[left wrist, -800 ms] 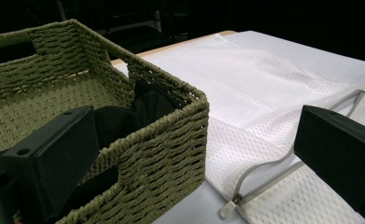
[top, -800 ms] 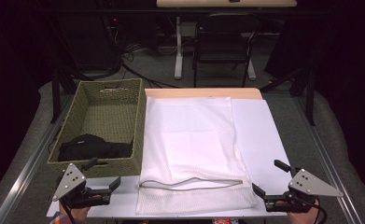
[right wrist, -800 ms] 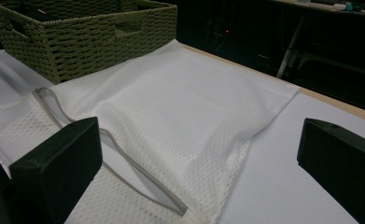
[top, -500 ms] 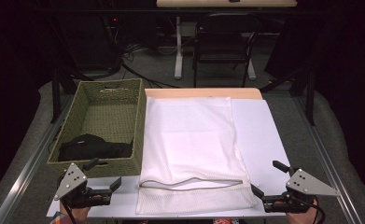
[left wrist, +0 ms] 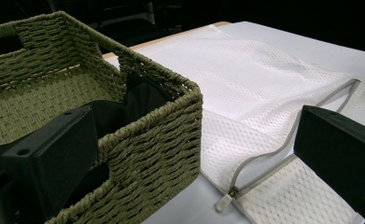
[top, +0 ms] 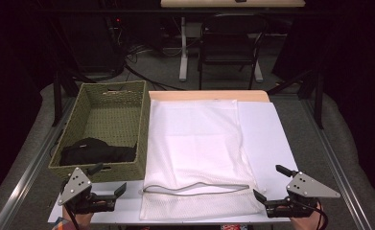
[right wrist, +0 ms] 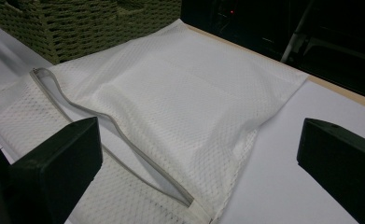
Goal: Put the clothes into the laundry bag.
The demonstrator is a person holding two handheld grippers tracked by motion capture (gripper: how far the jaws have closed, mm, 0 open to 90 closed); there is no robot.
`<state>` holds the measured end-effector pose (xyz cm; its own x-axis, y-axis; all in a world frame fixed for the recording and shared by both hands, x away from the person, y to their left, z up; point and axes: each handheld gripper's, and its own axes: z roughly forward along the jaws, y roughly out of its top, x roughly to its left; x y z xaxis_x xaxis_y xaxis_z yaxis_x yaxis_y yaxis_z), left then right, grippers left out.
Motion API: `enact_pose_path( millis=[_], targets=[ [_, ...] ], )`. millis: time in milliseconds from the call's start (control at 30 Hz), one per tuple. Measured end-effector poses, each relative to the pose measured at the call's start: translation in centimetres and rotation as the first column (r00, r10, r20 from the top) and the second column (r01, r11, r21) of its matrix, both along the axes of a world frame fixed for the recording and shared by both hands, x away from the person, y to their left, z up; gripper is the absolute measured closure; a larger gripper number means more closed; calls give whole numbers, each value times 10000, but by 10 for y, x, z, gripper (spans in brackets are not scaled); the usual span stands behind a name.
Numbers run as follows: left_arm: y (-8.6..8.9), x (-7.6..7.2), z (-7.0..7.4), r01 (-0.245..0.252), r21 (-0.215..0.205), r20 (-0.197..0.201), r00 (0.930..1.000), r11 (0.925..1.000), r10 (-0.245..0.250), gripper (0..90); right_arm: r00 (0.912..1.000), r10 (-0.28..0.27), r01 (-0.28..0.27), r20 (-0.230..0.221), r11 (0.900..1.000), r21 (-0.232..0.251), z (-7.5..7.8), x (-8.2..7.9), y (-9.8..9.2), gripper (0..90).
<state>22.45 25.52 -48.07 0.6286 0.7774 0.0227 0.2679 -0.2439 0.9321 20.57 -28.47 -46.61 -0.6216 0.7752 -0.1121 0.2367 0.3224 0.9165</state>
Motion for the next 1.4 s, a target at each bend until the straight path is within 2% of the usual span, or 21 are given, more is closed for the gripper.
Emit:
enact_pose_path(
  millis=[200, 300, 567, 733, 1067, 1400],
  targets=[
    [-1, 1, -1, -32, 15, -68, 10000, 10000, 32, 0, 9997, 198, -203, -136, 9992, -345, 0, 3, 9, 0],
    [-1, 3, -2, -51, 90, -298, 9995, 9999, 53, 0, 9987, 347, -367, -364, 9978, -559, -1, 6, 15, 0],
    [-1, 3, -2, 0, 53, -312, 9995, 10000, 1, 0, 9945, 682, -757, -798, 9926, -949, -4, 14, 32, 0],
    [-3, 4, -3, 29, 206, -416, 9991, 9998, -20, 0, 9901, 846, -981, -1117, 9878, -1212, -9, 19, 41, 0],
    [-4, 4, -4, 129, 299, -491, 9987, 9995, -114, 0, 9846, 1023, -1224, -1418, 9824, -1409, -12, 34, 53, 0],
    [-5, 5, -4, 179, 464, -563, 9983, 9988, -153, 0, 9719, 1193, -1514, -2030, 9769, -1509, -17, 52, 64, 0]
  ],
)
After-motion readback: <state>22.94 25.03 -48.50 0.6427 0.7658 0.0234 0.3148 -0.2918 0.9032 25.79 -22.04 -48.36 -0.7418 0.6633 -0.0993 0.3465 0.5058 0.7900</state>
